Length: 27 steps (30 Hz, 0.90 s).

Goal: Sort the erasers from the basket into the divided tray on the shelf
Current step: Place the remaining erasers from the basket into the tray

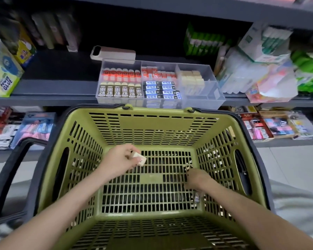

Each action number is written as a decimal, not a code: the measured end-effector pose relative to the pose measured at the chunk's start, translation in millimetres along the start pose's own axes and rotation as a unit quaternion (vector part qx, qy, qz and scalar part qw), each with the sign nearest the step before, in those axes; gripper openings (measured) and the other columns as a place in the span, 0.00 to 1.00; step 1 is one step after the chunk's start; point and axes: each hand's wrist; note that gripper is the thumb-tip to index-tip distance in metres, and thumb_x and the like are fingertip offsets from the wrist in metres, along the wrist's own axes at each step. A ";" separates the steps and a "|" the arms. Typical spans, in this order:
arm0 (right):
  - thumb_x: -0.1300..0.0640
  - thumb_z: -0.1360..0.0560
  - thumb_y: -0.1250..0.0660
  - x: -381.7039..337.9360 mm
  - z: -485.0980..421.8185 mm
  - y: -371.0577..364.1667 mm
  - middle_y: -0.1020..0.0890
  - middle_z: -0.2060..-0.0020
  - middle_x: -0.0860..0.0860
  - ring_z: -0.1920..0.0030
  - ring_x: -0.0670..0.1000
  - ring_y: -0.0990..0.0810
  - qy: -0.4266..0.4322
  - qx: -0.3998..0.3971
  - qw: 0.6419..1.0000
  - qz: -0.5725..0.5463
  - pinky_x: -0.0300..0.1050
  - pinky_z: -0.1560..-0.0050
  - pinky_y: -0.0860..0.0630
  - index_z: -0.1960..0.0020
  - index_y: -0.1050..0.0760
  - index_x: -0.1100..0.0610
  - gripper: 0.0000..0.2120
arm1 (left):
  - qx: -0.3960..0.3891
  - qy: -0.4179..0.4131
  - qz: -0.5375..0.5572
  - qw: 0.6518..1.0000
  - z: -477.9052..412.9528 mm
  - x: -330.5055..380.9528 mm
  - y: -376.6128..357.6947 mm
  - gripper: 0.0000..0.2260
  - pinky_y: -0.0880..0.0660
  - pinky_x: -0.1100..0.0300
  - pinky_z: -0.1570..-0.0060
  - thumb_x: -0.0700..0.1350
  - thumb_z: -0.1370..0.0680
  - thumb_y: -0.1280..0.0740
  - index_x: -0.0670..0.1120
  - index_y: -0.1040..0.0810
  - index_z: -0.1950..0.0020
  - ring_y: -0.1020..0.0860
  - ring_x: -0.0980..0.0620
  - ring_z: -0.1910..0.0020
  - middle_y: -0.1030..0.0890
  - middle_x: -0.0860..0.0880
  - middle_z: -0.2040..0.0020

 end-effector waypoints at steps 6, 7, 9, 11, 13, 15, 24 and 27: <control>0.63 0.23 0.38 3.7 -8.7 -33.4 0.20 0.48 0.54 0.53 0.49 0.19 -0.048 0.112 0.992 -0.017 0.39 0.55 0.21 0.40 0.29 0.61 0.12 | -0.009 -0.020 0.031 0.999 7.1 3.7 -3.3 0.09 0.20 0.51 0.55 0.42 0.25 0.30 0.55 0.24 0.49 0.17 0.57 0.60 0.16 0.51 0.53; 0.65 0.23 0.39 3.1 -8.2 -35.3 0.20 0.49 0.54 0.54 0.48 0.20 -0.047 0.119 0.992 -0.023 0.38 0.57 0.21 0.41 0.29 0.61 0.11 | -0.004 -0.022 0.037 0.999 7.4 3.4 -3.2 0.09 0.20 0.52 0.54 0.42 0.25 0.30 0.55 0.24 0.50 0.17 0.57 0.60 0.16 0.51 0.54; 0.67 0.24 0.40 2.0 -6.2 -34.9 0.20 0.51 0.53 0.56 0.48 0.20 -0.044 0.126 0.990 -0.043 0.37 0.57 0.21 0.45 0.26 0.61 0.09 | 0.010 -0.029 0.065 0.997 8.1 4.4 -1.6 0.08 0.20 0.54 0.54 0.42 0.25 0.31 0.52 0.23 0.49 0.17 0.56 0.61 0.16 0.50 0.55; 0.68 0.25 0.39 -0.6 -3.1 -23.4 0.20 0.57 0.51 0.57 0.48 0.20 -0.029 0.133 0.987 -0.081 0.38 0.56 0.20 0.50 0.24 0.60 0.08 | 0.023 -0.036 0.098 0.994 9.1 6.3 1.6 0.08 0.19 0.56 0.55 0.40 0.25 0.31 0.50 0.23 0.47 0.17 0.55 0.60 0.16 0.49 0.55; 0.64 0.25 0.36 -6.3 3.0 0.4 0.21 0.63 0.49 0.61 0.45 0.19 0.017 0.152 0.978 -0.140 0.36 0.60 0.20 0.55 0.23 0.59 0.04 | 0.043 -0.050 0.108 0.992 10.6 8.4 8.1 0.10 0.20 0.60 0.56 0.40 0.25 0.31 0.49 0.24 0.44 0.17 0.56 0.60 0.16 0.49 0.54; 0.57 0.26 0.31 -16.5 18.3 33.1 0.21 0.67 0.48 0.67 0.41 0.22 0.094 0.187 0.955 -0.208 0.31 0.68 0.26 0.60 0.23 0.56 0.05 | 0.078 -0.078 0.103 0.989 12.0 10.8 17.4 0.11 0.21 0.62 0.55 0.41 0.25 0.31 0.49 0.25 0.44 0.18 0.58 0.58 0.16 0.50 0.52; 0.55 0.27 0.30 -81.3 96.2 165.4 0.21 0.68 0.47 0.74 0.40 0.25 0.340 0.283 0.746 -0.498 0.36 0.72 0.26 0.51 0.23 0.54 0.06 | 0.332 -0.201 0.230 0.892 7.6 24.8 82.4 0.10 0.27 0.53 0.55 0.39 0.22 0.35 0.55 0.24 0.52 0.22 0.55 0.60 0.19 0.54 0.58; 0.54 0.28 0.28 -113.0 86.8 199.9 0.22 0.68 0.52 0.76 0.44 0.26 0.328 0.323 0.742 -0.487 0.42 0.73 0.27 0.54 0.28 0.54 0.10 | 0.387 -0.183 0.266 0.864 -3.5 19.1 102.8 0.11 0.28 0.57 0.59 0.39 0.20 0.38 0.56 0.25 0.52 0.26 0.53 0.61 0.21 0.50 0.58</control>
Point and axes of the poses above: each hand's wrist, its own z-axis away from the middle knuckle, its own y-axis out of the back of the hand, x = y × z
